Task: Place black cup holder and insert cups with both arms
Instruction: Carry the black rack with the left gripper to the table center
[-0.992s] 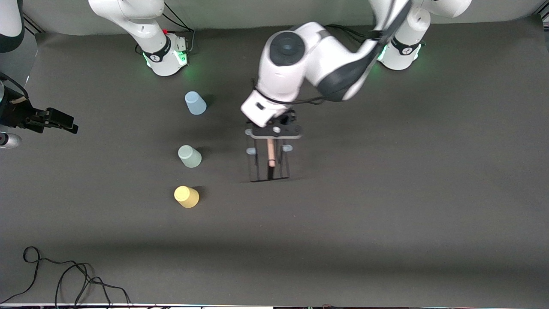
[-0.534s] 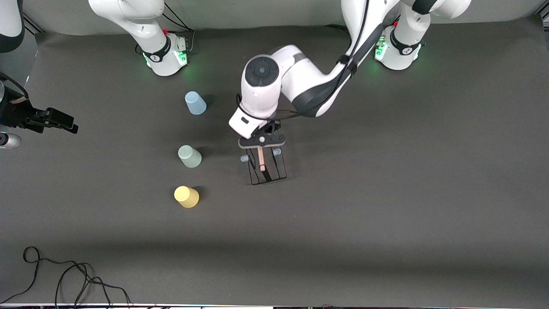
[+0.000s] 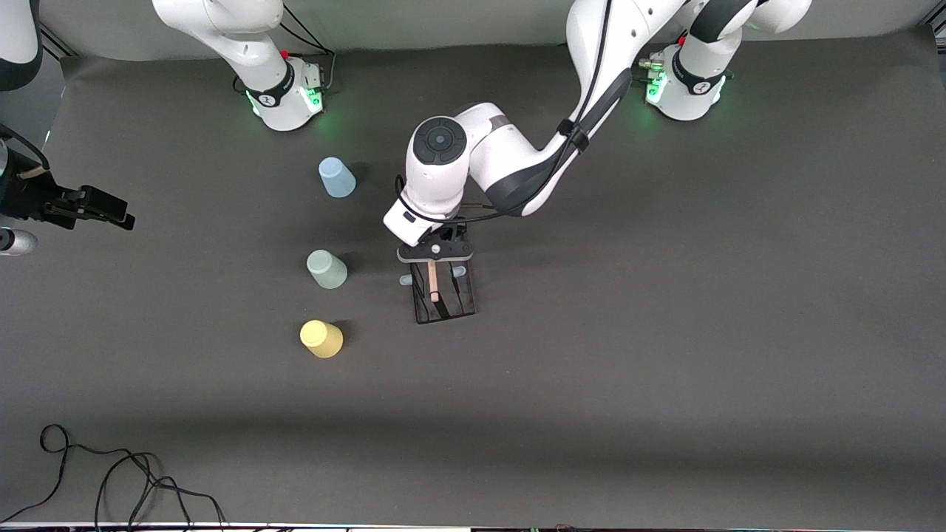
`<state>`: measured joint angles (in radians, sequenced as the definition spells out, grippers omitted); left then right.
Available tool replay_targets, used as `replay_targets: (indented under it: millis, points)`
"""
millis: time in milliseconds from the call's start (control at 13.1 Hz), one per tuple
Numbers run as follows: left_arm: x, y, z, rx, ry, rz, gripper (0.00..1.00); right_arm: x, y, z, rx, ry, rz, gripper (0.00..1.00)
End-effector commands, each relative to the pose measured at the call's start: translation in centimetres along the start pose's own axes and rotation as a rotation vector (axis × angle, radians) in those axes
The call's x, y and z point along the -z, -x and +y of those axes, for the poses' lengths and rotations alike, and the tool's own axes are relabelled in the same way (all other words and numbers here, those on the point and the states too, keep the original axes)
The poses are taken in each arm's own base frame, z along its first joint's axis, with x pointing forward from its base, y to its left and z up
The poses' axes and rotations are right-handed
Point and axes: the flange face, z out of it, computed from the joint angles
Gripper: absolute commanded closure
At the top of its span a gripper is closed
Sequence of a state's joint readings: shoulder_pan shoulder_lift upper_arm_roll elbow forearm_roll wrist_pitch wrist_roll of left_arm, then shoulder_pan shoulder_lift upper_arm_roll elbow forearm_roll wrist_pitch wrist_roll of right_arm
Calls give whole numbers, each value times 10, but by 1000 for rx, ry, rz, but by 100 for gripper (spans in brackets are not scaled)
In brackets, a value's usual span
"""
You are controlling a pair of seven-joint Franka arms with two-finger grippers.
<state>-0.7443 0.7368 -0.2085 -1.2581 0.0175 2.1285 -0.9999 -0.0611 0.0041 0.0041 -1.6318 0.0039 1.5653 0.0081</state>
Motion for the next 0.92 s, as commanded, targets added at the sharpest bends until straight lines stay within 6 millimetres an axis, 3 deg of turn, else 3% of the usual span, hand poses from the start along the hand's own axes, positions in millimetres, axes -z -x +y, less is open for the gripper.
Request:
replay_targets:
  millis: [0,76,229,458,687,840]
  points:
    - [-2,-2,3,11,-2,21,85,4,3,-1,-9,7,0,0]
    - [-3,-4,1,8,-5,24,1,3,3,-1,-9,6,-1,0]
    - [23,-15,-1,3,-11,62,0,4,3,-1,-9,7,0,0]
    - [110,-61,-43,14,-52,49,0,1,4,-5,-16,6,-1,0]
    - [207,-97,-121,-130,-121,-4,0,-7,9,-20,-80,10,-22,0]
    - [254,-111,-177,-222,-171,-54,0,-17,12,-50,-136,18,-30,0]
